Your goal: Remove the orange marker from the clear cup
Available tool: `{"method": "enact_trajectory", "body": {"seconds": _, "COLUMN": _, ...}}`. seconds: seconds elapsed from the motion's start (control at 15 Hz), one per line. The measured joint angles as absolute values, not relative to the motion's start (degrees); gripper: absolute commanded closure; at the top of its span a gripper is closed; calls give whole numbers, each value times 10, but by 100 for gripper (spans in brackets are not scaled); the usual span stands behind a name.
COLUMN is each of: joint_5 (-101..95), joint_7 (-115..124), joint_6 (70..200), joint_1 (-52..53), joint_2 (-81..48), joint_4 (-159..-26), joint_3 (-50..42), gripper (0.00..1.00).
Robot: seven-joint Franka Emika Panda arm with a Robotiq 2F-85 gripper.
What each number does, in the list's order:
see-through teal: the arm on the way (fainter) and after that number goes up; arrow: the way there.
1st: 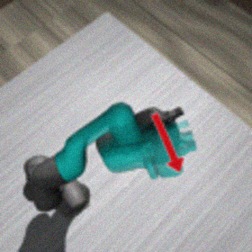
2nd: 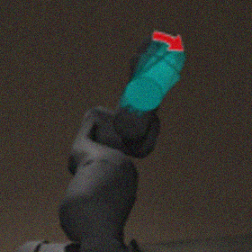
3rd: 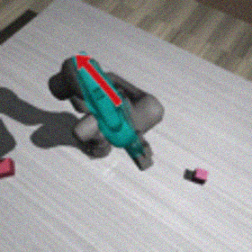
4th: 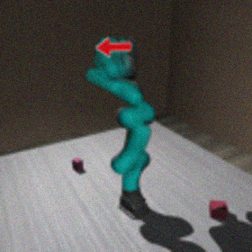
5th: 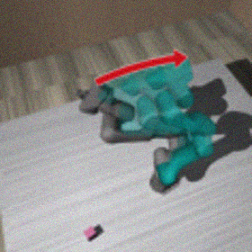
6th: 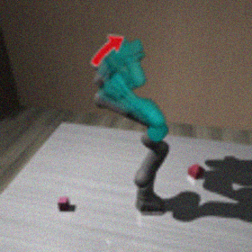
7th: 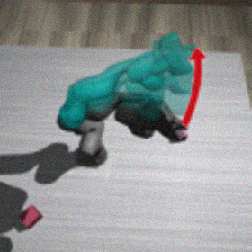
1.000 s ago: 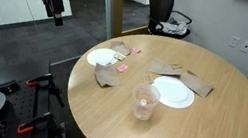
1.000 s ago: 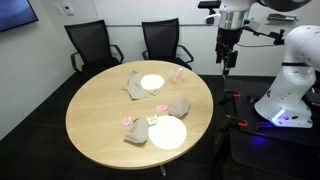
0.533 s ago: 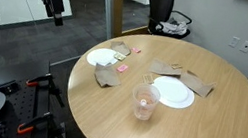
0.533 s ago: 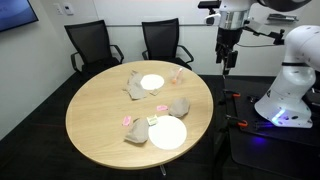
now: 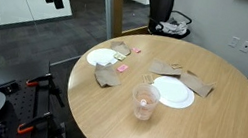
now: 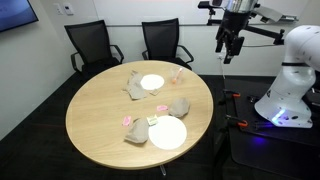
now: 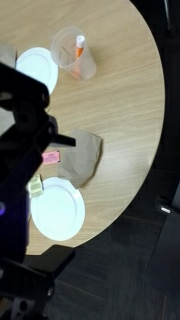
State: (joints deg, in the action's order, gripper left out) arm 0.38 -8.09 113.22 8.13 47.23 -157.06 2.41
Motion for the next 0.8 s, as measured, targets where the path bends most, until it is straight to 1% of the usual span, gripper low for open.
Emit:
{"method": "enact_trajectory", "body": {"seconds": 0.4, "joint_5": -26, "joint_7": -126, "joint_6": 1076, "joint_1": 80, "joint_2": 533, "joint_4": -1520, "joint_3": -1, "gripper": 0}}
{"method": "enact_trajectory", "body": {"seconds": 0.8, "joint_5": -56, "joint_7": -170, "joint_6": 1069, "joint_1": 63, "joint_2": 511, "joint_4": -1455, "joint_3": -66, "gripper": 0}}
